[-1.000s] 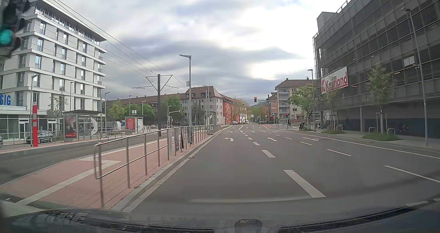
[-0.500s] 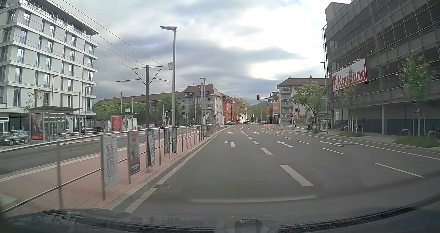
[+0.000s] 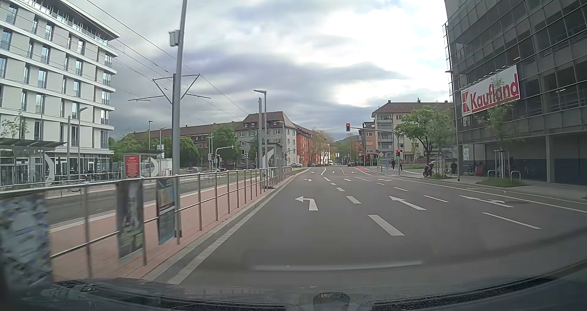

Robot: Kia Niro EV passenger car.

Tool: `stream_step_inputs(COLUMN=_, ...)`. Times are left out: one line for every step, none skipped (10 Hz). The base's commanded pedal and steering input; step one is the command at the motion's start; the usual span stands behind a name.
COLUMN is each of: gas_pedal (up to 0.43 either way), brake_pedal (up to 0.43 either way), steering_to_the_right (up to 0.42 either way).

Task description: Follow the waypoints while adhering to traffic rules and regulations

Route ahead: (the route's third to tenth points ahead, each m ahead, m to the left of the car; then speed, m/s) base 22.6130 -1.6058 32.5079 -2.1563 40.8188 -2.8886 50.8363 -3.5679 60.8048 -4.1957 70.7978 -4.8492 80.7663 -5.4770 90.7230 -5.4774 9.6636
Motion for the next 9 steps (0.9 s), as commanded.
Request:
stream_step_inputs(gas_pedal=0.000, brake_pedal=0.000, steering_to_the_right=0.000)
stream_step_inputs(gas_pedal=0.000, brake_pedal=0.000, steering_to_the_right=0.002)
stream_step_inputs(gas_pedal=0.000, brake_pedal=0.000, steering_to_the_right=0.002)
stream_step_inputs(gas_pedal=0.000, brake_pedal=0.000, steering_to_the_right=0.003)
stream_step_inputs(gas_pedal=0.000, brake_pedal=0.000, steering_to_the_right=0.003)
stream_step_inputs(gas_pedal=0.000, brake_pedal=0.000, steering_to_the_right=0.003)
stream_step_inputs(gas_pedal=0.000, brake_pedal=0.000, steering_to_the_right=0.003)
stream_step_inputs(gas_pedal=0.000, brake_pedal=0.000, steering_to_the_right=0.003)
stream_step_inputs(gas_pedal=0.000, brake_pedal=0.000, steering_to_the_right=0.003)
